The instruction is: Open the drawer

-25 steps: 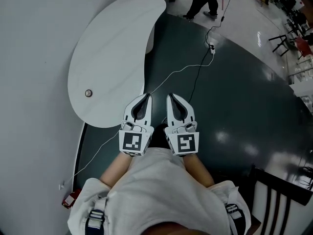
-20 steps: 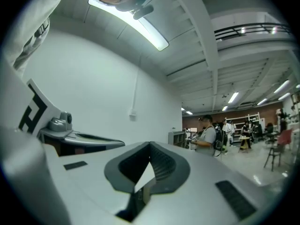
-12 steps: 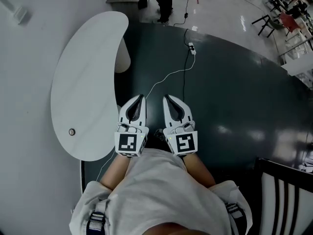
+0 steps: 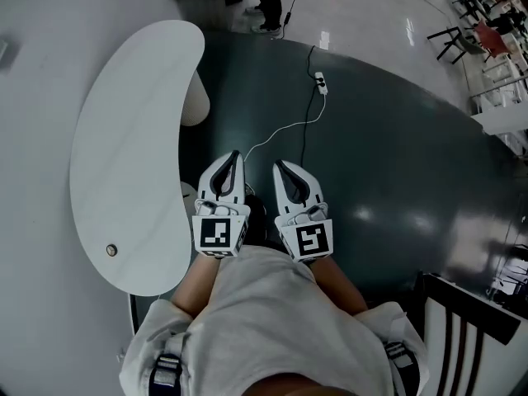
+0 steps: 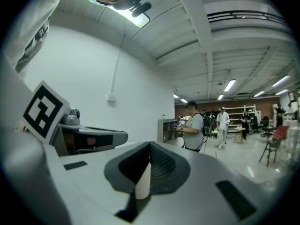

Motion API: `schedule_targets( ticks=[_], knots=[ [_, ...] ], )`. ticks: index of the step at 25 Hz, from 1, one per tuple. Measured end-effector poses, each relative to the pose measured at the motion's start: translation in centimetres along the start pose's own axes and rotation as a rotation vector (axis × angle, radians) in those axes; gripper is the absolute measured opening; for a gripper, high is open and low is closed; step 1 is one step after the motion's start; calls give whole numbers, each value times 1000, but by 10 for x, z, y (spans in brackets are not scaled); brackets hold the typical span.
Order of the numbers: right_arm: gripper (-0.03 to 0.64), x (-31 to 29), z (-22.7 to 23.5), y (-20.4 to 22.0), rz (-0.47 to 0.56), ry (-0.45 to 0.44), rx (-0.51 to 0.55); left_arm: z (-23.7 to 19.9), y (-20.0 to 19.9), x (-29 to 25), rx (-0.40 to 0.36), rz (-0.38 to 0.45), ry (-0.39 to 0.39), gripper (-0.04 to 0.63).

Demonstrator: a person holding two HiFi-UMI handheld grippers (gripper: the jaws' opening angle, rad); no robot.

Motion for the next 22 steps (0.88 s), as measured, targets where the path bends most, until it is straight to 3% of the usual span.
schedule_targets(
  ticks=[6,10,17,22],
  knots=[
    [14,-90,23,-17,43,-123,88,-42,-19,-58,49,43,-81,6],
    [14,-130,13,-20,57,-216,91,-78,-22,-62,64,57,-179,5],
    [14,-160,-16,-34,86,-422,123,-114,-38,-31,86,134,-404,5],
    [14,-173,-30,-26,154,-688,160,-108,-14,-4,134,195,-663,5]
  ],
)
Point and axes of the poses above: the fingertips, and each gripper's own axes: x backward along the fingers, z to its right, y out of its underside, the point moved 4 cm from there along x, backward along the fingers, and after that the axes turned 14 degrees about x, right-handed, at the moved point
